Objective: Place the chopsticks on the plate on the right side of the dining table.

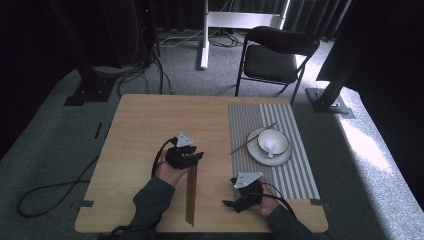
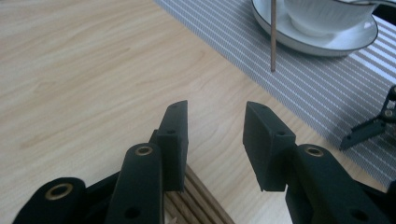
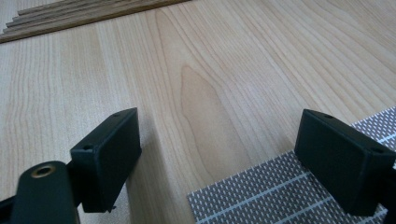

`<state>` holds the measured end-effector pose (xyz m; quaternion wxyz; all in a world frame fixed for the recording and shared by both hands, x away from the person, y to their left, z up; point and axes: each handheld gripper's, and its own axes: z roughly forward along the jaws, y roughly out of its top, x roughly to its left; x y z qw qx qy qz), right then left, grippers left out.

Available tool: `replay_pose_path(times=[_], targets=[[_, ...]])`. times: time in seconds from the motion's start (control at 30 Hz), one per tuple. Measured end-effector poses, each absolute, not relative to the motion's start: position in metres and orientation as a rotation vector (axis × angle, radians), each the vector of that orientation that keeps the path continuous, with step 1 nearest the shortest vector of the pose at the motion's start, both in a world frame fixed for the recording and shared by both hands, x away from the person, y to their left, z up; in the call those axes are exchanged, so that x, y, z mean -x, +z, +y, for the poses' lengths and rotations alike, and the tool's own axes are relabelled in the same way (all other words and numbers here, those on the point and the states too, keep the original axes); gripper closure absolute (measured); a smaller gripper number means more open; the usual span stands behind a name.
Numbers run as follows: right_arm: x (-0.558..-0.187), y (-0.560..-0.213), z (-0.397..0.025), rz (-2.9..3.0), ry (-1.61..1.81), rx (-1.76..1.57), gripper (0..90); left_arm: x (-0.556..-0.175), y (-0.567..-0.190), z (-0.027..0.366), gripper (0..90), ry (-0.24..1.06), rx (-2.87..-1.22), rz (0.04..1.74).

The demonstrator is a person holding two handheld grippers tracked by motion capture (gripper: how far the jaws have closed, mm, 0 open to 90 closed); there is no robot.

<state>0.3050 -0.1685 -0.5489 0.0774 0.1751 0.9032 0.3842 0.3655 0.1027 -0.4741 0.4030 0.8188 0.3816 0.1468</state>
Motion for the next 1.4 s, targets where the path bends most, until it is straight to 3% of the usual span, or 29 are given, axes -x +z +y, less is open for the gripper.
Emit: replay_pose_path(times=[1.4], targets=[[-0.304,-0.549,-0.168,2.701,1.149,-0.527,13.5,-0.336,-0.511,0.136,60.7,0.311,-2.059,1.057]])
